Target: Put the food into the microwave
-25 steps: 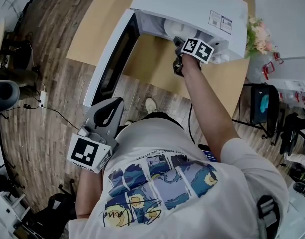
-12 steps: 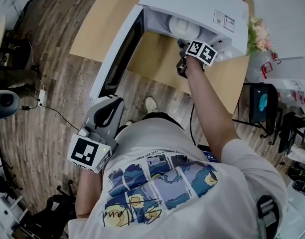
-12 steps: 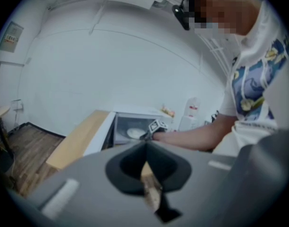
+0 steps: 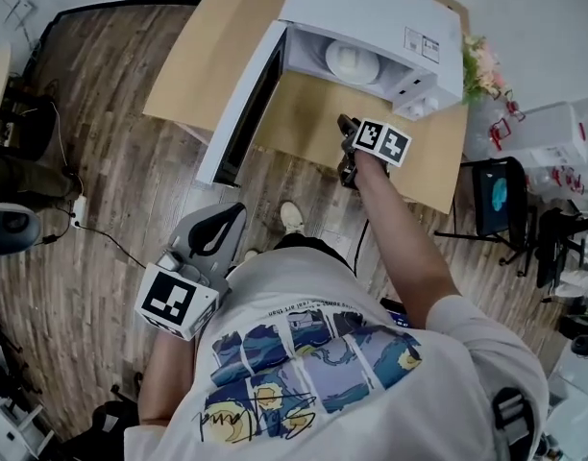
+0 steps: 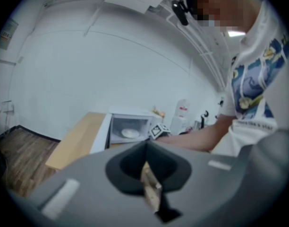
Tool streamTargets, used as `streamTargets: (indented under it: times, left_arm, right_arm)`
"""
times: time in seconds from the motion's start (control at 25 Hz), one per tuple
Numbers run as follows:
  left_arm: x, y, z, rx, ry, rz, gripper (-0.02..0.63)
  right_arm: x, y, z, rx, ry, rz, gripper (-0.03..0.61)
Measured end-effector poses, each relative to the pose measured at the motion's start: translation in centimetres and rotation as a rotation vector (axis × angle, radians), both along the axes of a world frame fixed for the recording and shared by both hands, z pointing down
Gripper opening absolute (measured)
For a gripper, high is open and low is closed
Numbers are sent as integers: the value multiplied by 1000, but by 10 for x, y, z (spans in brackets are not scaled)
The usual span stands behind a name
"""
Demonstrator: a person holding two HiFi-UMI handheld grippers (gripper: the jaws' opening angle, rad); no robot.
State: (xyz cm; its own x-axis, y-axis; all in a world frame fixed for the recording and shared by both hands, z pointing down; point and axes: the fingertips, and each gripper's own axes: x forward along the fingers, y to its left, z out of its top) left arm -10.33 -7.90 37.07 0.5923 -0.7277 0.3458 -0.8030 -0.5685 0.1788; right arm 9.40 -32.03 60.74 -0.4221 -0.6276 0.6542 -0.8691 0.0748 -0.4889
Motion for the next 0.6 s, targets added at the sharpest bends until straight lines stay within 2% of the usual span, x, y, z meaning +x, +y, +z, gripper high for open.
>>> streamTargets:
  times: [0.28,0.6]
  left_arm:
    - [-15,40,3,9,3,59,8]
    - [-15,86,-2,35,14,136,8]
  right_arm:
    - [-13,86,-26,51,3,-72,34]
    - [-25,181,-57,104,-12,-146,9]
